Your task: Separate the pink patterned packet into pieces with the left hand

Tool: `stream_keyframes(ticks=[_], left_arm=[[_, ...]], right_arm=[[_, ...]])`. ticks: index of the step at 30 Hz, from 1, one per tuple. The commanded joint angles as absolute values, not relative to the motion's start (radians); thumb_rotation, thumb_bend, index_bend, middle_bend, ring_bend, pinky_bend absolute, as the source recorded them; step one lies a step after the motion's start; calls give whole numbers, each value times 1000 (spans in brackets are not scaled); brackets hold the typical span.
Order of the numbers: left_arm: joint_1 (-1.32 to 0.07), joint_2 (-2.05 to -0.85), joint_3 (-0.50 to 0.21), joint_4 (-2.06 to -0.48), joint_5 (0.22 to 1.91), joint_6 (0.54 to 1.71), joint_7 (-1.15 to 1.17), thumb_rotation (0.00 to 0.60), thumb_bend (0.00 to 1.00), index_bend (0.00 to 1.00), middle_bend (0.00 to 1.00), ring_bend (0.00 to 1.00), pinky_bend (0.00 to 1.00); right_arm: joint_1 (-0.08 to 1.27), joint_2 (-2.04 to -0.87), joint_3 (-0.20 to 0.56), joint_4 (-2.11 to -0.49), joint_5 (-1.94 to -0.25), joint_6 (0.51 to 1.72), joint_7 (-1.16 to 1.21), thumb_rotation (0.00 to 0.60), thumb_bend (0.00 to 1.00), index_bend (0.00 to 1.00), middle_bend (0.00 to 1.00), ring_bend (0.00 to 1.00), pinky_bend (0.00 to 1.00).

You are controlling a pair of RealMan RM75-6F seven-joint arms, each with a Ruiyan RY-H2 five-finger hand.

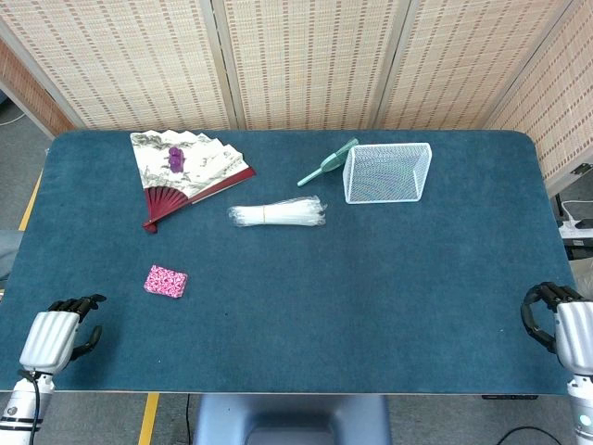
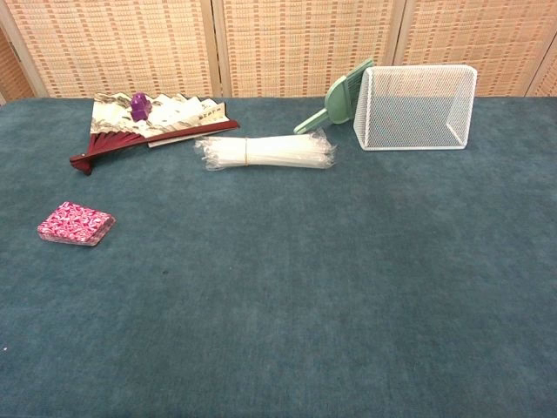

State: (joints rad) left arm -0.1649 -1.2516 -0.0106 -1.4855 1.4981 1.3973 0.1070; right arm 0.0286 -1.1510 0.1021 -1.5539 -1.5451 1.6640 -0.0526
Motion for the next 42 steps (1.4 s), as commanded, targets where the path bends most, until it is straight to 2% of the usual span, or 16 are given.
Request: stream_keyframes(ticks=[1,9,11,12,13,14,16,17,19,20,28,35,42], left_arm=[[-166,-1252,-11,-1486,1497,1395,107,600,407,280,386,390,413],[-168,-1264,-14,-1473,1500,1399,126,600,406,272,392,399,414],[-171,-1275,-20,-1457,1506,1409,140,600,406,250,458,481,446],[-173,-1280,-24,-1452,1507,1412,144,600,405,238,506,538,492],[-175,-1285,-28,-1447,1509,1415,147,600,402,223,570,612,592],[-179,-1293,-34,-1439,1514,1423,148,600,397,212,659,708,754],[-184,-1306,-43,-1428,1516,1432,174,600,388,205,811,862,945],[-189,-1312,-46,-1429,1519,1432,205,600,381,205,898,937,992],[-201,-1320,-51,-1440,1522,1425,242,600,374,226,988,999,1000],[-211,-1319,-53,-1460,1516,1407,263,600,372,235,998,1000,1000],[-317,-1324,-96,-1595,1434,1236,395,600,372,198,1000,1000,1000],[-438,-1410,-162,-1616,1236,1064,528,600,398,178,1000,1000,1000],[-508,-1492,-192,-1587,1073,1023,627,600,396,196,1000,1000,1000]], right_arm=[[25,-1154,107,-1552,-1538,1667,-58,600,465,689,550,576,883],[22,-1158,113,-1557,-1540,1673,-50,600,465,689,550,576,883],[25,-1161,114,-1554,-1541,1669,-43,600,465,689,550,576,883],[26,-1162,115,-1553,-1540,1665,-40,600,465,689,550,576,883],[28,-1162,114,-1553,-1539,1660,-38,600,465,689,550,576,883],[30,-1161,114,-1553,-1538,1653,-38,600,465,689,550,576,883],[32,-1160,113,-1553,-1539,1648,-38,600,465,689,550,576,883],[33,-1160,112,-1552,-1542,1646,-37,600,465,688,550,576,883],[34,-1159,109,-1551,-1547,1642,-33,600,465,689,550,576,883],[35,-1157,106,-1551,-1549,1639,-30,600,465,689,550,576,883],[40,-1148,104,-1550,-1551,1624,-20,600,464,688,550,576,883],[38,-1142,102,-1551,-1556,1627,-10,600,465,689,550,576,883],[40,-1136,100,-1553,-1555,1618,-4,600,465,689,550,576,883]])
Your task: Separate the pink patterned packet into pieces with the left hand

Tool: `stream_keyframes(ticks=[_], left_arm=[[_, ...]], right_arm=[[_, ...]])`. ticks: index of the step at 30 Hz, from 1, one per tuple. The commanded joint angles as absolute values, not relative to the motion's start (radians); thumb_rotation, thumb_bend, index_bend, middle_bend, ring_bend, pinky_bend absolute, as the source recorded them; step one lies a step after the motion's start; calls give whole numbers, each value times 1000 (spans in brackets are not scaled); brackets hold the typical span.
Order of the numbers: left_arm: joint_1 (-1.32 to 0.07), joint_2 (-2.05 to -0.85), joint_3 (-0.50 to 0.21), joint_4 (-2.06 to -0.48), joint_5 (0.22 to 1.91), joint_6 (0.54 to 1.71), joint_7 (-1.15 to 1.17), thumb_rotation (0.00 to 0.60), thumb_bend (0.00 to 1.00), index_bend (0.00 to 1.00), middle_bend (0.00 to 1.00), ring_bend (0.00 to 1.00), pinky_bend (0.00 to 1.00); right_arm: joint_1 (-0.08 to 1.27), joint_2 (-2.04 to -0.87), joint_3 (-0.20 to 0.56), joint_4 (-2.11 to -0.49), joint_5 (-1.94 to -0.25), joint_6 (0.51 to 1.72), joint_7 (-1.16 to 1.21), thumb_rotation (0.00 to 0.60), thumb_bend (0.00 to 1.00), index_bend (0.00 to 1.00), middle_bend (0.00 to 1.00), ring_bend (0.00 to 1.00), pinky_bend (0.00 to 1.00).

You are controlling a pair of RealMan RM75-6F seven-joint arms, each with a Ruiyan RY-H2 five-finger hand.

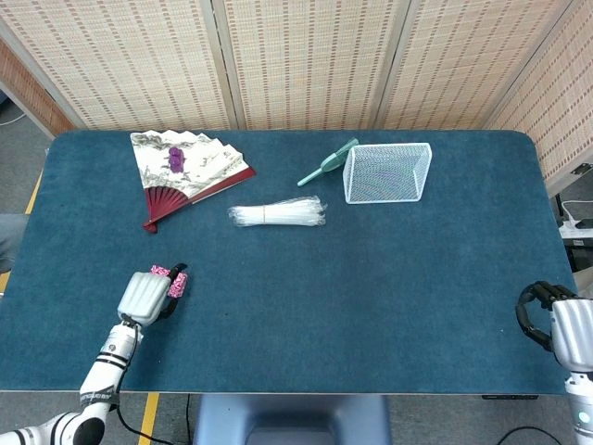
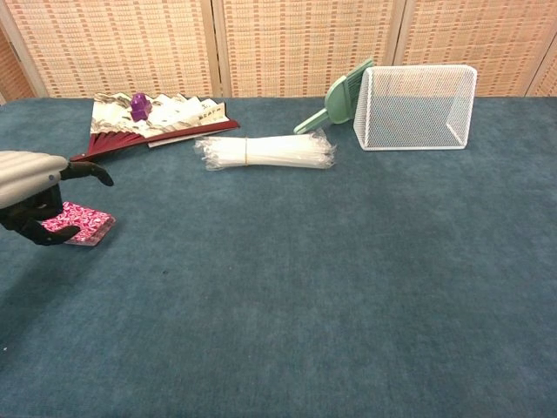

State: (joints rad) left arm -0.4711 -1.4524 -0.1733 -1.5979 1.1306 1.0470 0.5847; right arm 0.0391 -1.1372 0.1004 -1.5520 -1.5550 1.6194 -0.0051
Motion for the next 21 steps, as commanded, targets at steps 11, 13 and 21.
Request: stream_keyframes(ticks=[11,13,21], left_arm=[[-558,-1535,-172,-1568,998,1040,684,600,396,254,1000,1000,1000],[-560,-1529,-169,-1576,988,1046,689,600,397,254,1000,1000,1000],[-577,-1508,-154,-1589,939,1054,711,600,397,246,1000,1000,1000]], right_arm=[[41,-1131,95,-1554,-1560,1612,1,600,465,689,550,576,883],[41,-1130,95,-1555,-1559,1611,3,600,465,689,550,576,883],[42,-1131,94,-1555,-1559,1607,-1,600,466,688,550,576,883]])
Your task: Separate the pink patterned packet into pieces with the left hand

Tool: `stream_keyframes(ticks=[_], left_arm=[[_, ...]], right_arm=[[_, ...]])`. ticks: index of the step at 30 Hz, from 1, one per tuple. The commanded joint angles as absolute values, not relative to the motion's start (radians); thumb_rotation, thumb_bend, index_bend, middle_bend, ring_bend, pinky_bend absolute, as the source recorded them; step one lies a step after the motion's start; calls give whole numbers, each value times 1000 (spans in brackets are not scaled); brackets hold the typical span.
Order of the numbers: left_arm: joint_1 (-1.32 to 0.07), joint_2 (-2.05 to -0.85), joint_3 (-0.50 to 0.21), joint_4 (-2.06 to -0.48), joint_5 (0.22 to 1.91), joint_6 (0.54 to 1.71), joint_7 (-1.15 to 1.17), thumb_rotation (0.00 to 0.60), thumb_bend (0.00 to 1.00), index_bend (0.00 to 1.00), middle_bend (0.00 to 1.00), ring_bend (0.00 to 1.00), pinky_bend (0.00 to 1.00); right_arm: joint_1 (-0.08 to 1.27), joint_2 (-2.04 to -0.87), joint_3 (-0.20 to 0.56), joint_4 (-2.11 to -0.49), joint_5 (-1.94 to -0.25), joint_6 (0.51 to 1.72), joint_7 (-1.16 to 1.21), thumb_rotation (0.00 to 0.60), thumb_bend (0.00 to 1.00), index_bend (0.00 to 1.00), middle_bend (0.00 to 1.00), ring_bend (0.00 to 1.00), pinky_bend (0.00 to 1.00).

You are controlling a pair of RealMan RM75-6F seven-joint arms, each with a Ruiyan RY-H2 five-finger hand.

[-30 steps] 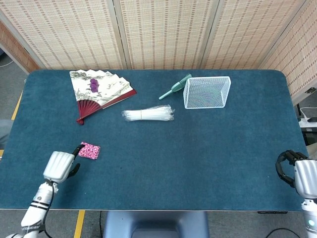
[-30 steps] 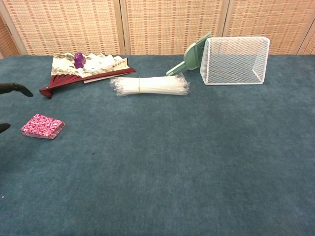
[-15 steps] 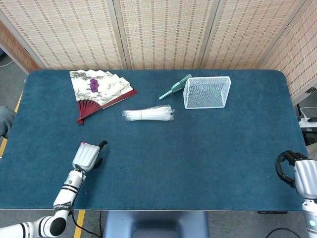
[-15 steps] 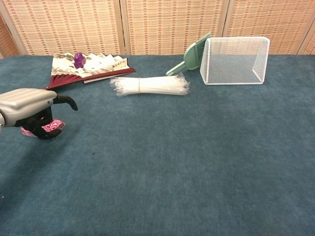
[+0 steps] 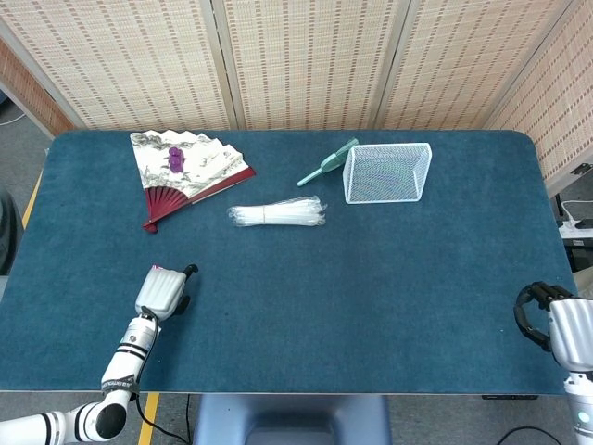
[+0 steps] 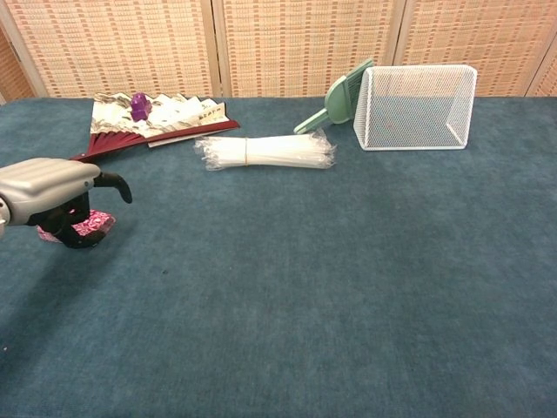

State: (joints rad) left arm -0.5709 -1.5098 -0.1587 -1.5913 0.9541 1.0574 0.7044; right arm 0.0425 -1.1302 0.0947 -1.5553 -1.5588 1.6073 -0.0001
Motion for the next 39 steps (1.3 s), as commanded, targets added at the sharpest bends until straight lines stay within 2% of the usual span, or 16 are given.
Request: stream_keyframes(ticks=[1,17,39], left_arm=[[-580,-1507,-152,-1589,930,1053,715,600,397,242,1000,1000,1000],[-612,-1529,-128,-1545,881,1087,741,600,398,225,1000,1000,1000],[-637,-1508,-109,-1546,804,1075,753,600,395,233,1000,1000,1000]], right_arm=[[42,-1131,94,-1555,-1560,1607,-1,600,466,688,550,576,883],[44,-1128,92,-1557,-1558,1601,-1,600,465,688,550,576,883],[46,-1128,92,-1559,-1555,1596,-5,600,465,688,550,576,883]])
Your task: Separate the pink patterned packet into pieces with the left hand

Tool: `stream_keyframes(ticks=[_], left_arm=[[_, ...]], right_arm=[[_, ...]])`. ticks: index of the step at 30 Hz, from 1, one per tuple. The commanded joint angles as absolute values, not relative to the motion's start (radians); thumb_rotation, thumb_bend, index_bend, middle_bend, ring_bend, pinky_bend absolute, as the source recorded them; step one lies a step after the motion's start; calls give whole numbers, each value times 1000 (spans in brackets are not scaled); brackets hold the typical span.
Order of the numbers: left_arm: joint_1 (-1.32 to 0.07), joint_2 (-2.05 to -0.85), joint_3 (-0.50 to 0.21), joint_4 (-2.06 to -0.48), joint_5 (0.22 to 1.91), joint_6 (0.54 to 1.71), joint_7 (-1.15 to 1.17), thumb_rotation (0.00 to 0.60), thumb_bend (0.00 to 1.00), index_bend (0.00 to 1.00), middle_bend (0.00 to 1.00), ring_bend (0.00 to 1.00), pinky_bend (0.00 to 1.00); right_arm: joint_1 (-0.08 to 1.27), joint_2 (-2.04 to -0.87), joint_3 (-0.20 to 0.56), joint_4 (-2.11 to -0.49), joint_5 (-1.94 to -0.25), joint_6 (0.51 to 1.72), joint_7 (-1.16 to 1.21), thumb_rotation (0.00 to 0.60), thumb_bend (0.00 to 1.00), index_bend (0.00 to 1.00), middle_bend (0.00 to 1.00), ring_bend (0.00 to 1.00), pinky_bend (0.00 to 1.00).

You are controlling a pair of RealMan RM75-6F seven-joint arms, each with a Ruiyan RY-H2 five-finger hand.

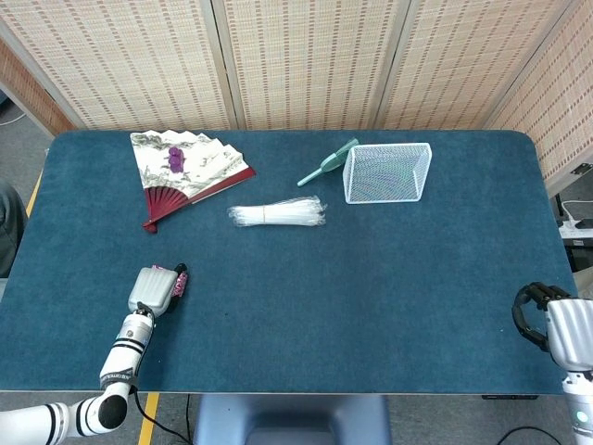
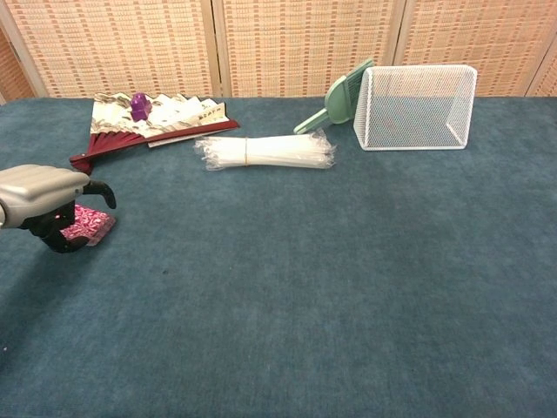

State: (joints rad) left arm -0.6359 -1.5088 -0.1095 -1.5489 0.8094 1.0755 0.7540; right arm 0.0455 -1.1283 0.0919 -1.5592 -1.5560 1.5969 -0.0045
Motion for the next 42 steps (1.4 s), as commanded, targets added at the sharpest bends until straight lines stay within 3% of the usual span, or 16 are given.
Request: stream_keyframes(ticks=[1,33,42], left_arm=[[-638,-1507,-108,-1544,800,1074,754,600,395,233,1000,1000,1000],[-659,-1503,-89,-1537,690,1130,829,600,396,245,1000,1000,1000],[-661,-1515,-86,-1524,704,1138,818,600,396,292,1000,1000,1000]], right_arm=[[46,-1128,92,-1560,-1555,1595,-5,600,464,688,550,576,883],[50,-1129,87,-1561,-1557,1585,-13,600,464,688,550,576,883],[51,-1129,86,-1562,-1556,1584,-15,600,465,689,550,576,883]])
